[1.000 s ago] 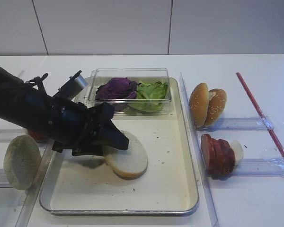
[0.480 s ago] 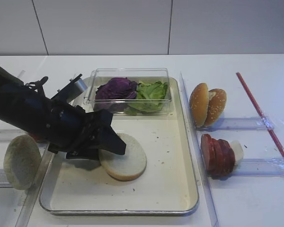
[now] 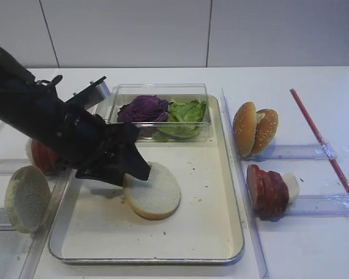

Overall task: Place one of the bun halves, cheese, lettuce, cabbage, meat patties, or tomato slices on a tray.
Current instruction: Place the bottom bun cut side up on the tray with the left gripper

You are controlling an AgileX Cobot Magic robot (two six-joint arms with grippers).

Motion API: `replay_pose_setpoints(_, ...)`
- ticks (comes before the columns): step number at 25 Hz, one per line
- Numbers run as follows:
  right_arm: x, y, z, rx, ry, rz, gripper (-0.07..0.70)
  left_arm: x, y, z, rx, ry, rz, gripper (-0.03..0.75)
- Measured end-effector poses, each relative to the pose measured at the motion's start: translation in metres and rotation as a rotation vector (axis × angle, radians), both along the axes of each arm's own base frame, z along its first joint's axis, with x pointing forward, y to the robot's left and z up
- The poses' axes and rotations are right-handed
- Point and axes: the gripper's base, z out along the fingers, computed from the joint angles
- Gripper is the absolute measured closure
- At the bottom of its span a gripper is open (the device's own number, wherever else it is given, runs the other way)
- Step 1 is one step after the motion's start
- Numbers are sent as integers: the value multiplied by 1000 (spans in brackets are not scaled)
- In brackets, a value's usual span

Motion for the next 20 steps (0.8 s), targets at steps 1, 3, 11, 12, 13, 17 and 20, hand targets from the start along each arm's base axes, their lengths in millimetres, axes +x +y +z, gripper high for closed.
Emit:
replay_pose_setpoints(1, 0, 0, 0, 0, 0, 0, -57, 0, 0, 2, 9, 4, -8, 319)
replay_pose_setpoints(3, 0, 0, 0, 0, 0, 0, -57, 1, 1, 3, 33, 9, -31, 319)
replay_pose_setpoints(11, 0, 0, 0, 0, -2, 0, -57, 5, 5, 14, 111, 21, -72, 319)
replay_pose_setpoints(12, 0, 0, 0, 0, -2, 0, -57, 6, 5, 17, 117, 19, -80, 318)
replay_pose_setpoints(13, 0, 0, 0, 0, -2, 0, -57, 7, 5, 19, 121, 22, -86, 319)
replay_pose_setpoints(17, 0, 0, 0, 0, -2, 0, -57, 12, 5, 30, 141, 7, -112, 319)
replay_pose_setpoints(20, 0, 0, 0, 0, -2, 0, -57, 15, 5, 45, 150, -41, -107, 319)
